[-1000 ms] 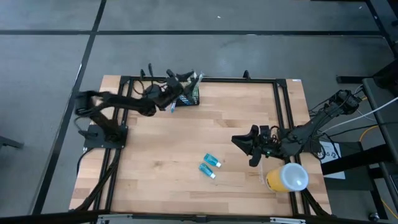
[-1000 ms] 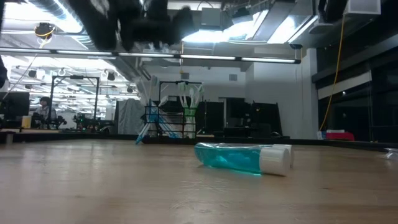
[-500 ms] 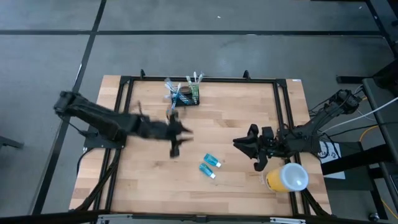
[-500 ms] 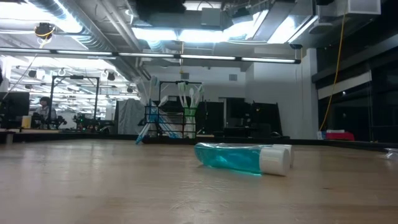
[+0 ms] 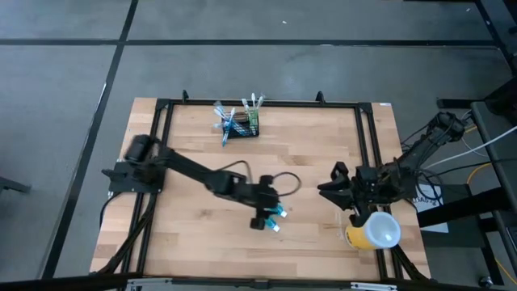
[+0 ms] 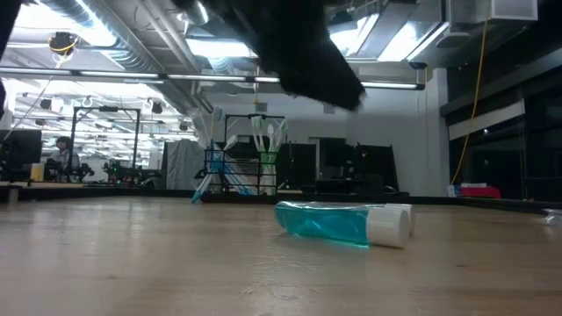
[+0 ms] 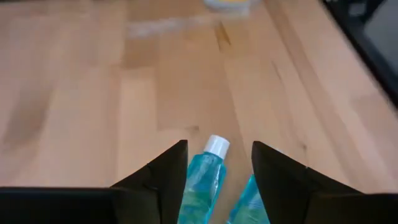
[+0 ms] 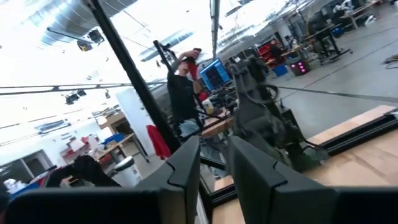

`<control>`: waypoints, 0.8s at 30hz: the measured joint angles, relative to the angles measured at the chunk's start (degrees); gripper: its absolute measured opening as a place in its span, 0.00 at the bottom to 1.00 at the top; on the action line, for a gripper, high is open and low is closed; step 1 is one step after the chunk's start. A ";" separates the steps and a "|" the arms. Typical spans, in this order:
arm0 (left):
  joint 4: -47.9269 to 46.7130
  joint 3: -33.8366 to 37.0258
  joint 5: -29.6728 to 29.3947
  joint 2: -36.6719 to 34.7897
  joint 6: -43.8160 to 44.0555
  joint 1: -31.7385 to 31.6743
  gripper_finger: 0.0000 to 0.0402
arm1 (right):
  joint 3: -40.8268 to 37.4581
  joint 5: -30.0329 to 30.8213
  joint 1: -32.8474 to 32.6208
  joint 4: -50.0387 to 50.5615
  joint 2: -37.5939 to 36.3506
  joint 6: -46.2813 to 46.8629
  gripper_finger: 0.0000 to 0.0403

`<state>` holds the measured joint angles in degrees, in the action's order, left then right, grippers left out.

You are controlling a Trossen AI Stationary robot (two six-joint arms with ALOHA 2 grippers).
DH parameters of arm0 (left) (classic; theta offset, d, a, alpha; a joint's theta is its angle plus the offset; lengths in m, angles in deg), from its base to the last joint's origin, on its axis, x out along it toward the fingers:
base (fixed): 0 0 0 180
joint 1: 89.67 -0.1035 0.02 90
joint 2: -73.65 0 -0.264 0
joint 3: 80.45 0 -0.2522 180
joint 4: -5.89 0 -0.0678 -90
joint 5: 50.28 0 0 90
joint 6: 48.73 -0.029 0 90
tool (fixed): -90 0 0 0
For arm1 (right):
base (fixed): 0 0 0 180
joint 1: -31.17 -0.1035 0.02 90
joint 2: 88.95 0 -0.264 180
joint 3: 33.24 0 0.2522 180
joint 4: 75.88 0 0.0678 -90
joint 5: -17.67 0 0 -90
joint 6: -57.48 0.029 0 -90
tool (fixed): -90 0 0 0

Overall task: Pick & Place toothbrushing station
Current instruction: Put the top mouthwash bottle into the wire organizer

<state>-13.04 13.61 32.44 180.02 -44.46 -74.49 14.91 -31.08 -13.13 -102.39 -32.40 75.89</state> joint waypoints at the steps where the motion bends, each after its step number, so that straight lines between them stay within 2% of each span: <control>1: -1.88 -2.34 1.18 2.00 -1.66 -0.46 0.44 | 0.00 -0.12 -0.29 -0.01 -0.18 -0.04 0.22; 5: -8.04 -9.72 5.70 8.50 -7.35 -1.67 0.48 | 0.00 0.17 -1.34 -0.02 -0.46 -0.92 0.22; 8: -10.37 -12.34 9.33 11.28 -10.26 -1.90 0.48 | 0.00 1.27 -1.84 -0.02 -0.45 -1.44 0.22; 14: -9.46 -13.21 12.53 13.70 -12.92 -2.77 0.48 | 0.00 1.39 -2.05 -0.02 -0.46 -2.18 0.22; 19: -8.10 -13.12 12.45 14.97 -13.94 -4.34 0.48 | 0.00 1.39 -2.05 -0.04 -0.44 -2.16 0.22; 24: -8.12 -13.16 15.92 15.55 -13.98 -5.91 0.48 | 0.00 1.39 -2.10 -0.31 -0.46 -1.88 0.22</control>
<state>-21.16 0.46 48.36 195.57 -58.45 -80.40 14.91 -29.69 -15.23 -102.71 -32.85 74.00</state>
